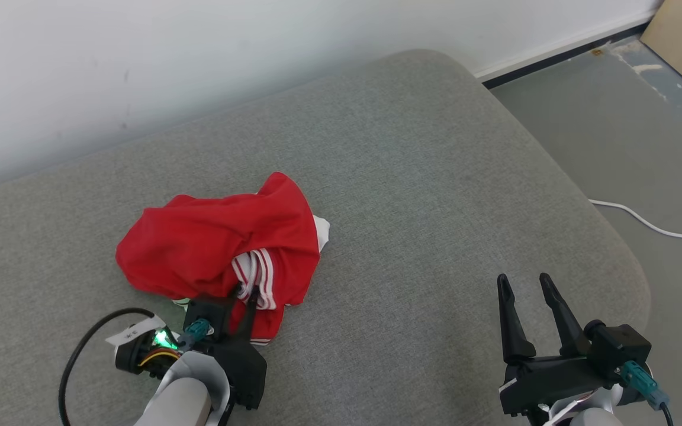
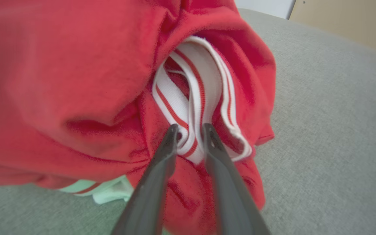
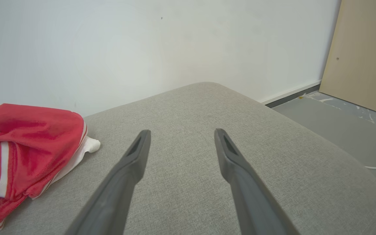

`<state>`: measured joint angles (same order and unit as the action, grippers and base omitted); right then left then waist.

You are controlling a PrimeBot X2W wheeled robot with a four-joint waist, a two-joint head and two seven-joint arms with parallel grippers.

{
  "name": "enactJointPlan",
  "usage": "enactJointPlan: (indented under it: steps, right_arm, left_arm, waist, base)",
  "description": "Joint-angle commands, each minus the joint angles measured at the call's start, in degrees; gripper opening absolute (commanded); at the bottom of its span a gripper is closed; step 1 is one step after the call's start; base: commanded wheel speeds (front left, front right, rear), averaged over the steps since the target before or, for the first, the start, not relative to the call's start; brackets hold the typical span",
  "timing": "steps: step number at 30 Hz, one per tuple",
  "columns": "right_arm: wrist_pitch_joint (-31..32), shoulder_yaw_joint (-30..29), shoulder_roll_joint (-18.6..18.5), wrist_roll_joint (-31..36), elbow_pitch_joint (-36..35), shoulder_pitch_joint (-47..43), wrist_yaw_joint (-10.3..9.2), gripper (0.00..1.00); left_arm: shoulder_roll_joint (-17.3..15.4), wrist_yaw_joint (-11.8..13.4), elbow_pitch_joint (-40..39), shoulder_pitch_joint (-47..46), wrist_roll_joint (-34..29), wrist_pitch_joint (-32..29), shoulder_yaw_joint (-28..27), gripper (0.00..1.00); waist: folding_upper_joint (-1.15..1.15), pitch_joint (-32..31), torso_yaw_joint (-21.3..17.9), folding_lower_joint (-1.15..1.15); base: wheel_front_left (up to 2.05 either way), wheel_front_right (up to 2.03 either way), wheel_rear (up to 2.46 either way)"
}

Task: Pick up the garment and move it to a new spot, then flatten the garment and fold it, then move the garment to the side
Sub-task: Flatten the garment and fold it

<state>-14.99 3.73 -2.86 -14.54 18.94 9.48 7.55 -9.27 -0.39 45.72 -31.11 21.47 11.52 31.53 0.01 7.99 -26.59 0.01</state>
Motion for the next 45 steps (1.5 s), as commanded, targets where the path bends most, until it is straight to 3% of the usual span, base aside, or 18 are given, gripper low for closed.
enactJointPlan:
  steps: [1,8,15,20,27,31,36,37,38,39,45]
  right_arm:
    - [-0.3,0.0,0.0,-0.3,-0.4,0.5,-0.12,1.00]
    - [-0.2,-0.9,-0.1,0.3,-0.8,-0.8,-0.12,1.00]
    - [-0.2,-2.2,-0.1,1.0,-1.3,-2.6,-0.12,1.00]
    - [-0.2,-2.0,0.0,0.7,-1.5,-3.3,-0.12,1.00]
    - [-0.2,-1.3,-0.1,0.6,-1.7,-3.8,-0.12,1.00]
    - [-0.2,-1.2,-0.1,1.0,-1.5,-3.7,-0.12,1.00]
    - [-0.2,-1.1,-0.1,1.5,-0.9,-3.3,-0.12,1.00]
    - [-0.2,-1.1,-0.1,1.6,-0.8,-3.2,-0.12,1.00]
    - [-0.2,-1.0,-0.1,1.6,-0.8,-3.2,-0.12,1.00]
    - [-0.2,-1.0,-0.1,1.6,-0.7,-3.2,-0.12,1.00]
    - [-0.2,-0.9,-0.1,1.2,-0.6,-3.7,-0.13,1.00]
  left_arm:
    - [0.3,-0.3,1.0,-0.8,0.4,0.7,0.2,0.00]
    - [1.6,-1.1,-0.4,-2.9,1.0,2.9,-0.4,0.00]
    - [0.6,0.0,-12.7,-3.0,-0.2,3.6,-1.4,0.00]
    - [-1.6,2.3,-22.9,2.9,0.4,2.1,-1.6,0.00]
    - [-5.4,7.8,-35.8,17.4,3.1,-1.6,-3.7,0.00]
    - [-6.0,10.3,-37.7,24.6,5.2,-1.6,-4.9,0.00]
    - [-5.6,11.0,-35.4,27.7,6.1,-0.5,-5.1,0.00]
    - [-5.6,11.1,-34.6,27.6,5.8,-0.4,-5.0,0.33]
    - [-5.7,11.4,-34.2,27.2,5.3,0.1,-5.0,0.80]
    - [-5.4,11.5,-34.3,26.7,5.2,0.6,-5.3,1.00]
    - [-5.7,13.1,-37.2,26.4,3.6,2.3,-6.5,1.00]
  waist:
    - [-0.01,-0.2,0.4,-0.01]
    - [-0.01,-1.2,3.6,-0.01]
    - [-0.01,-3.2,13.0,-0.01]
    - [-0.01,-4.5,18.0,-0.01]
    - [-0.01,-4.5,21.9,-0.01]
    - [-0.01,-4.3,22.8,-0.01]
    - [-0.01,-4.3,23.6,-0.01]
    - [-0.01,-4.4,23.7,-0.01]
    - [-0.01,-4.5,23.7,-0.01]
    - [-0.01,-4.5,23.8,-0.01]
    - [-0.01,-4.7,24.5,-0.01]
  base:
    - [0.00,0.00,0.00]
    - [0.00,0.00,0.00]
    - [0.00,0.00,0.00]
    - [0.00,0.00,0.00]
    - [0.00,0.00,0.00]
    - [0.00,0.00,0.00]
    - [0.00,0.00,0.00]
    - [0.00,0.00,0.00]
    - [0.00,0.00,0.00]
    - [0.00,0.00,0.00]
    - [0.00,0.00,0.00]
